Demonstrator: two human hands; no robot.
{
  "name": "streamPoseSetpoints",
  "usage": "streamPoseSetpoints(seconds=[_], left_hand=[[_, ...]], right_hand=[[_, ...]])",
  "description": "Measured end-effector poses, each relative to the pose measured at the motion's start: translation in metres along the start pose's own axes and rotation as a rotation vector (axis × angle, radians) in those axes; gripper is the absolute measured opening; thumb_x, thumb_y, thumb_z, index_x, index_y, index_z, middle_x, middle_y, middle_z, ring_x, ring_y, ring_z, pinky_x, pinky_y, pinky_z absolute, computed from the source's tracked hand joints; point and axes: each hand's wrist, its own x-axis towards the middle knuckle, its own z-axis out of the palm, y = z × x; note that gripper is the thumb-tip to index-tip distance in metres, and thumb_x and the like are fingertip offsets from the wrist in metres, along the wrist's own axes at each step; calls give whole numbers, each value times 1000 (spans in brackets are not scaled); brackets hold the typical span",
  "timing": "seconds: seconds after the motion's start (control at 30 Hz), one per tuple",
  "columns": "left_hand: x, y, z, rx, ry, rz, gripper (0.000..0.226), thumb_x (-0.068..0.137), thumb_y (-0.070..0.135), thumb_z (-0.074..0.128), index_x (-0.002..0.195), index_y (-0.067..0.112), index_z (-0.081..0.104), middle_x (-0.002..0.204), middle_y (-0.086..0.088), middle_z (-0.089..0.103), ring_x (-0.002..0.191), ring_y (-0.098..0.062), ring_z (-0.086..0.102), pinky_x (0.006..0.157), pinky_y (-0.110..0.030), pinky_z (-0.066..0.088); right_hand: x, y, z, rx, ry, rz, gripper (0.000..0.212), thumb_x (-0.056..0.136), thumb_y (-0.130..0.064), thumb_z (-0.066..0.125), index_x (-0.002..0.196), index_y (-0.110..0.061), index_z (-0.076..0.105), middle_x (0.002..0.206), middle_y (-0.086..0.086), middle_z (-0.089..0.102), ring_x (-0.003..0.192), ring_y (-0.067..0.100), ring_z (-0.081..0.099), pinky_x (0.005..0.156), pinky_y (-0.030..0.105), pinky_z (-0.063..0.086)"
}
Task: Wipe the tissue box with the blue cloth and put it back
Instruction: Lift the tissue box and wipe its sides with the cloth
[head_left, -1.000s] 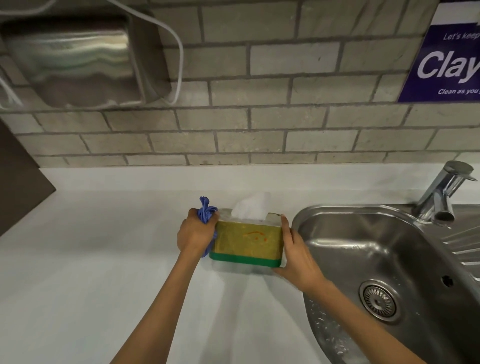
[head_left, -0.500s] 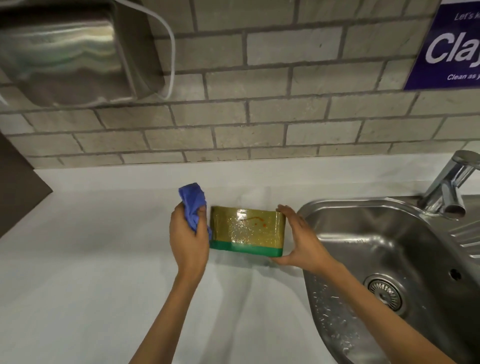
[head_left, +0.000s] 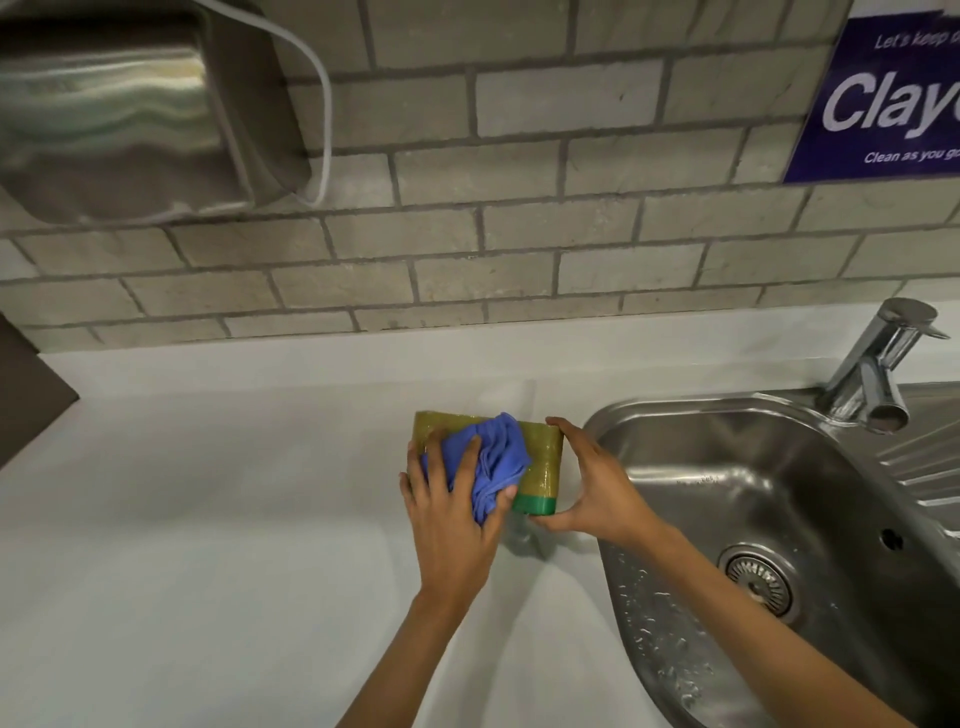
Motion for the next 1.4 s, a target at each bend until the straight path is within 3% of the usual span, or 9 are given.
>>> streamPoseSetpoints(seconds=[0.1, 0.27, 0.37, 0.53, 0.7, 0.87, 1.0, 1.2, 1.4], left_hand=[[11, 21, 3, -101, -16, -93, 76, 85, 69, 19, 138, 21, 45, 151, -16, 35, 138, -44, 27, 112, -56, 28], [8, 39, 13, 208, -96, 144, 62, 85, 62, 30, 127, 27, 58, 137, -16, 55, 123, -46, 50, 96, -66, 36], [-1, 11, 14, 168, -29, 227, 60, 94, 53, 21, 122, 22, 64, 133, -18, 58, 125, -46, 46, 95, -67, 39], [11, -2, 7, 55, 105, 116, 44, 83, 27, 41, 116, 12, 67, 130, -21, 59, 122, -50, 48, 93, -69, 40], [12, 32, 14, -14, 34, -28, 78, 82, 69, 25, 143, 22, 35, 147, -11, 43, 140, -40, 29, 112, -58, 8], [9, 38, 17, 226, -29, 202, 48, 91, 45, 36, 125, 22, 60, 133, -13, 59, 122, -42, 53, 92, -66, 42], [-5, -3, 17, 222, 11, 436, 47, 95, 38, 31, 123, 17, 62, 132, -14, 59, 130, -40, 44, 103, -63, 32], [24, 6, 6, 73, 126, 80, 39, 83, 19, 58, 120, 10, 64, 131, -23, 57, 123, -51, 46, 93, -74, 36], [7, 26, 25, 246, 56, 447, 44, 84, 33, 44, 120, 20, 65, 131, -12, 61, 122, -39, 54, 98, -62, 39]], right_hand=[[-1, -2, 1, 13, 17, -20, 107, 49, -40, 82, 140, -21, 28, 135, -6, 48, 114, 7, 51, 91, 16, 37], [-3, -4, -1, 38, 28, -50, 97, 51, -34, 83, 136, -21, 39, 134, -3, 51, 117, 12, 54, 93, 19, 44], [-3, -4, -2, 59, 18, -49, 102, 51, -32, 83, 139, -17, 34, 135, -4, 49, 120, 10, 51, 97, 14, 40], [-3, -6, -1, 41, 18, -25, 104, 51, -37, 84, 139, -17, 31, 126, -9, 52, 108, 6, 53, 88, 5, 37], [-5, -7, 1, 53, 40, -16, 101, 49, -33, 83, 136, -18, 34, 117, -13, 54, 99, 9, 59, 75, -2, 40], [-5, -4, 2, 63, 55, -21, 100, 51, -26, 84, 137, -14, 34, 124, -10, 51, 105, 7, 56, 81, -4, 36], [-5, 0, 1, 37, 22, -27, 107, 47, -32, 85, 138, -17, 32, 122, -13, 47, 105, 3, 50, 81, -9, 30], [-7, -4, 6, 27, 49, -18, 108, 47, -39, 85, 138, -19, 30, 120, -16, 47, 101, 2, 49, 79, -9, 30], [-6, -4, 3, 63, 40, -39, 98, 49, -32, 80, 135, -18, 36, 122, -11, 53, 102, 9, 59, 81, 3, 43]])
